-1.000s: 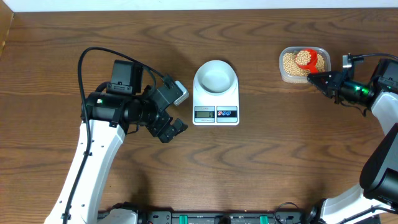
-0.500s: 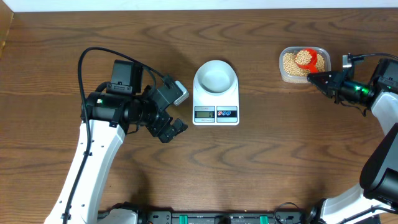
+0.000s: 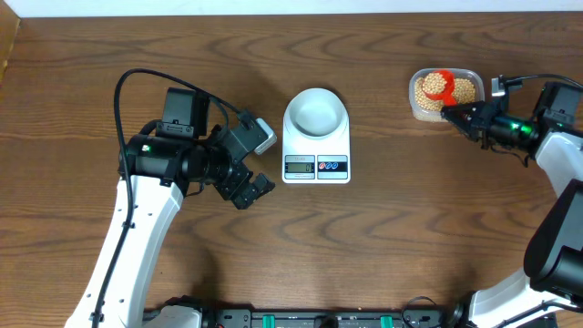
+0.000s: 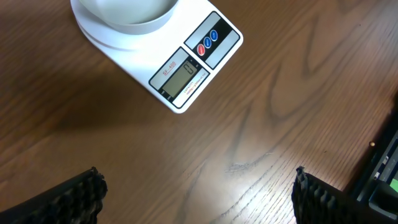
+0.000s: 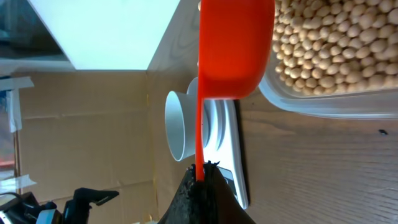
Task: Scoop item into bowl and weigh 50g on scale
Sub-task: 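Lift the filled red scoop and carry it left over the white bowl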
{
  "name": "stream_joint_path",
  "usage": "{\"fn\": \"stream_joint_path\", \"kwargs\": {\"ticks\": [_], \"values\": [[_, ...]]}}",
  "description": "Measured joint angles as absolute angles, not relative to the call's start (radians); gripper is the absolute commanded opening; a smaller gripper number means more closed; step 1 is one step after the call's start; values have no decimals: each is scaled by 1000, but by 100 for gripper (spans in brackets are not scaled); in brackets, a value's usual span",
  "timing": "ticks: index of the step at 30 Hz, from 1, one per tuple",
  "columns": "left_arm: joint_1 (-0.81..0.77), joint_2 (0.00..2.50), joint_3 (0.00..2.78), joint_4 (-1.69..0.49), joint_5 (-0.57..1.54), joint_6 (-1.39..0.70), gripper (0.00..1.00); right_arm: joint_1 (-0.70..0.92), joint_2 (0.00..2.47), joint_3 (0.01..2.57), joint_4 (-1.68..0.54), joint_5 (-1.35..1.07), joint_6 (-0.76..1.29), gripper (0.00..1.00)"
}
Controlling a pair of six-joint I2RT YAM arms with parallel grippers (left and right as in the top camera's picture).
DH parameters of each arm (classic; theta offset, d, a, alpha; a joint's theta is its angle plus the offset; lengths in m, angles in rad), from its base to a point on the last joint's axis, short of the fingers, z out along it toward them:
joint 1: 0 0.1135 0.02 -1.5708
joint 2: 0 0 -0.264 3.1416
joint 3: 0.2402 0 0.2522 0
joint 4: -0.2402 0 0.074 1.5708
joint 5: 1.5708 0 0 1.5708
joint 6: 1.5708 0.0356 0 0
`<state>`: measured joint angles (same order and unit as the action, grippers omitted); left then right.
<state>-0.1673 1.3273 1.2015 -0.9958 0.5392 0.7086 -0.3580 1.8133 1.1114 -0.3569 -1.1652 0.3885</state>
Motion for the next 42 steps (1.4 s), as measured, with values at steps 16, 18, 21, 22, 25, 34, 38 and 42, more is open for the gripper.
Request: {"fn": "stream_joint_path", "kwargs": {"ticks": [16,18,21,22,25,34,38,42], "values": [[-167,1327,1201,-996,539,709,98,-257,1814,1111,-279,-1177,446,1],[-167,1327,1201,-996,539,709,98,-236,1814,1111,-262,-1178,459,1],[-167,1327,1201,-996,539,709,98,-207,1814,1111,-238,-1179,476,1],[-167,1327,1201,-996,539,708,98,-198,1814,1111,-227,-1180,485,1],[-167,1327,1201,-996,539,709,98,-172,1814,1111,-210,-1180,503,1],[-167,1327,1201,-996,539,708,98,-90,1814,1111,-193,-1181,524,1],[-167,1327,1201,-996,539,708,98,-53,1814,1111,-175,-1182,527,1],[-167,1327,1201,-996,539,709,97,-22,1814,1111,-167,-1182,527,1]]}}
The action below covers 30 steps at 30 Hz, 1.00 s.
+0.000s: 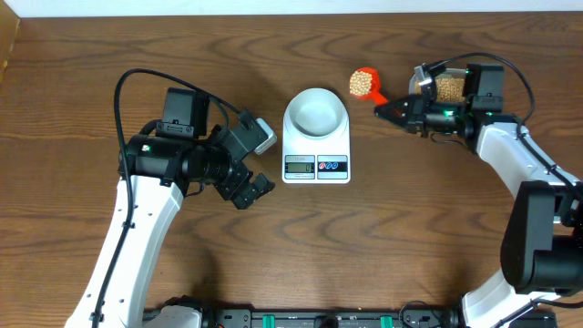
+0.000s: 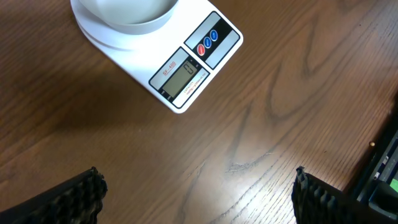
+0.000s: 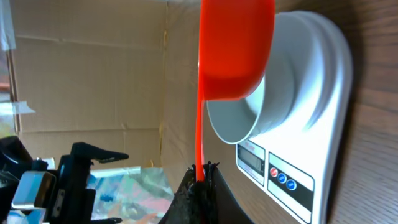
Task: Scoop item into bowl and weigh 50g on scale
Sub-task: 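Lift the filled red scoop and carry it left over the white bowl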
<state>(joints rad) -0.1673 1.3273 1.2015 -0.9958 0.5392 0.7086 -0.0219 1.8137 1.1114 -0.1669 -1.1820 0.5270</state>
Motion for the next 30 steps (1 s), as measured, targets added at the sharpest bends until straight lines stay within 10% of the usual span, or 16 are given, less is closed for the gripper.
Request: {"fn": "stream_joint_path", "kwargs": {"ticks": [30], "values": [[-167,1327,1201,-996,539,709,98,117,1814,1111,-118,-1147,397,1]]}}
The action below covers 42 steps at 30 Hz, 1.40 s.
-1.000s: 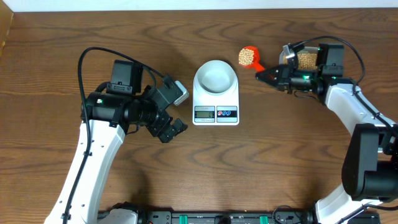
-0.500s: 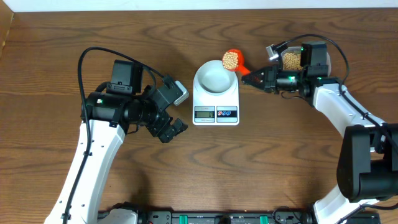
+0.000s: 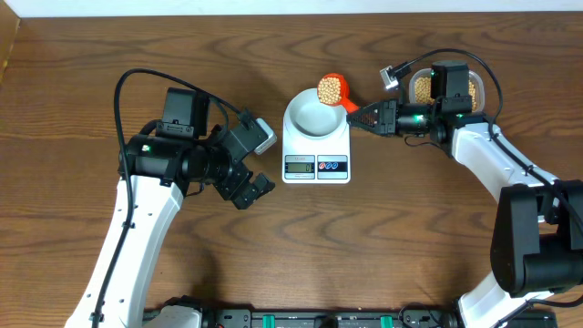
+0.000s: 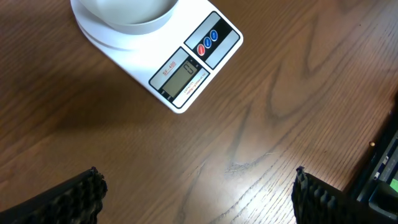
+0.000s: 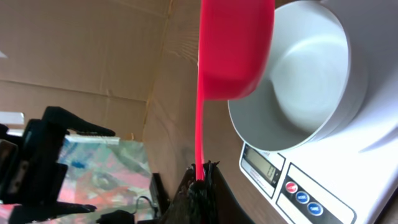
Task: Scoop item into bowl and weigh 50g on scale
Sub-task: 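Lift the filled red scoop and carry it left over the white bowl, then tip the red scoop with the right gripper to pour beans into bowl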
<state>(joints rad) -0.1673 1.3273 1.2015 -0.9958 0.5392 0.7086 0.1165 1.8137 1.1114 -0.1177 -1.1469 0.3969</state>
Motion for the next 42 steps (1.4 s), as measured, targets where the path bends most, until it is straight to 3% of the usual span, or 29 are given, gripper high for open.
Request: {"fn": "stream_joint_path", "kwargs": {"ticks": [42], "values": [[-167,1327,1201,-996,539,708,98,162,1820,1111,-202,-1001,97,1]]}}
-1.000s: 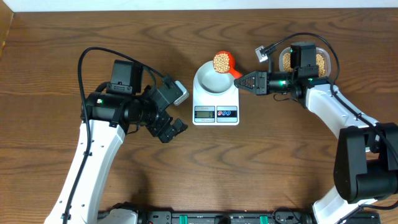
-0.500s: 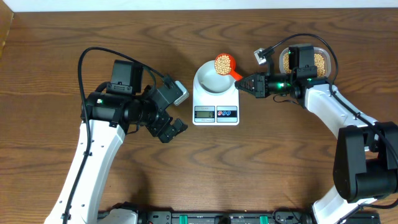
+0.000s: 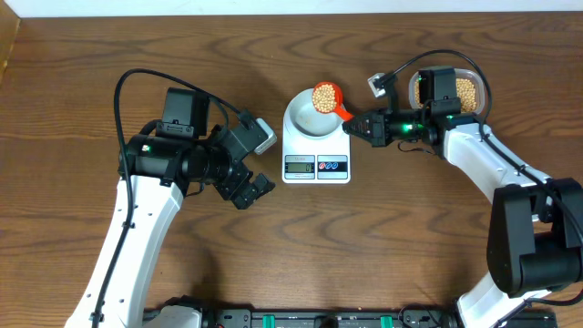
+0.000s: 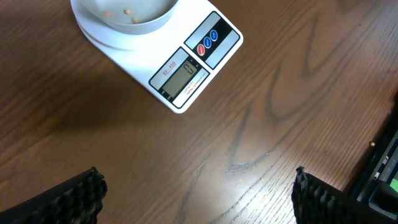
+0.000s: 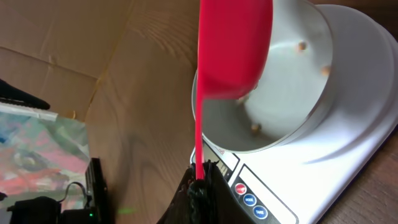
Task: Scoop item into bowl and weigh 50g on scale
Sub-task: 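Tip the red scoop with the right gripper to pour beans into bowl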
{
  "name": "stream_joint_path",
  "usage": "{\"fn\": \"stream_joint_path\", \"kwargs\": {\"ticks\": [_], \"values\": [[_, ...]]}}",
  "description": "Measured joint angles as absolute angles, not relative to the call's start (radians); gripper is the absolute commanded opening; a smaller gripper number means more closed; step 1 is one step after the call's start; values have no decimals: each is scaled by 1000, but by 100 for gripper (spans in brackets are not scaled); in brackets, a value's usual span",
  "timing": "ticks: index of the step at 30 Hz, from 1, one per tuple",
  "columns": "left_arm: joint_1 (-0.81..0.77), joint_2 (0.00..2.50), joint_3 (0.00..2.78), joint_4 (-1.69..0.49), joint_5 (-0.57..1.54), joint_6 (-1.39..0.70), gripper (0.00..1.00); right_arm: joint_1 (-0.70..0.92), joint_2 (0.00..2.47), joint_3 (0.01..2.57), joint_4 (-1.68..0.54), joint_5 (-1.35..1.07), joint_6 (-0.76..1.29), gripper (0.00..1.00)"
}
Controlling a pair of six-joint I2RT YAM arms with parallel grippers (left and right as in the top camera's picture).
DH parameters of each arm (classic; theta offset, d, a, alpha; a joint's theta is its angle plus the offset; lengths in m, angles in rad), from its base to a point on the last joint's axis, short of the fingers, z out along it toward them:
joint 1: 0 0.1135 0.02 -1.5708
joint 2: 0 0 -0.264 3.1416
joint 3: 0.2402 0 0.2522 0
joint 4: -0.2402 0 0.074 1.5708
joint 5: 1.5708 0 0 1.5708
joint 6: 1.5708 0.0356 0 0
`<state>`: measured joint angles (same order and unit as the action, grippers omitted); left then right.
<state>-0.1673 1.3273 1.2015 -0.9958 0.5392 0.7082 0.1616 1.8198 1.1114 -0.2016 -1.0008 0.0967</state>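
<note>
A white bowl [image 3: 312,118] stands on the white scale [image 3: 316,156]; a few beans lie in it [image 5: 301,46]. My right gripper [image 3: 363,126] is shut on the handle of the red scoop [image 3: 326,96], which is full of beans and held over the bowl's right half. In the right wrist view the scoop [image 5: 233,43] hangs over the bowl [image 5: 292,99] with the gripper [image 5: 199,180] below. My left gripper [image 3: 248,191] stands open left of the scale, nothing between its fingertips [image 4: 84,193]. The scale display [image 4: 185,75] shows in the left wrist view.
A clear container of beans [image 3: 455,89] stands at the back right, behind my right arm. Cables run over both arms. Equipment lines the table's front edge [image 3: 310,319].
The scoop has moved from the bowl's back right rim to over the bowl. A few beans now lie in the bowl, which was empty. The left arm has not moved.
My right gripper held the scoop at the bean container at the back right. Then it held the filled scoop between container and scale, then at the bowl's rim. Now the scoop is over the bowl and a few beans are in it. The left gripper stayed open throughout.
</note>
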Motion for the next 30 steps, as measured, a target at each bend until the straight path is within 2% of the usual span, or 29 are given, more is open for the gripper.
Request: {"fn": "stream_joint_path", "kwargs": {"ticks": [30], "values": [[-167,1327,1201,-996,539,708,98,163,1820,1111,-203,-969,59,1]]}}
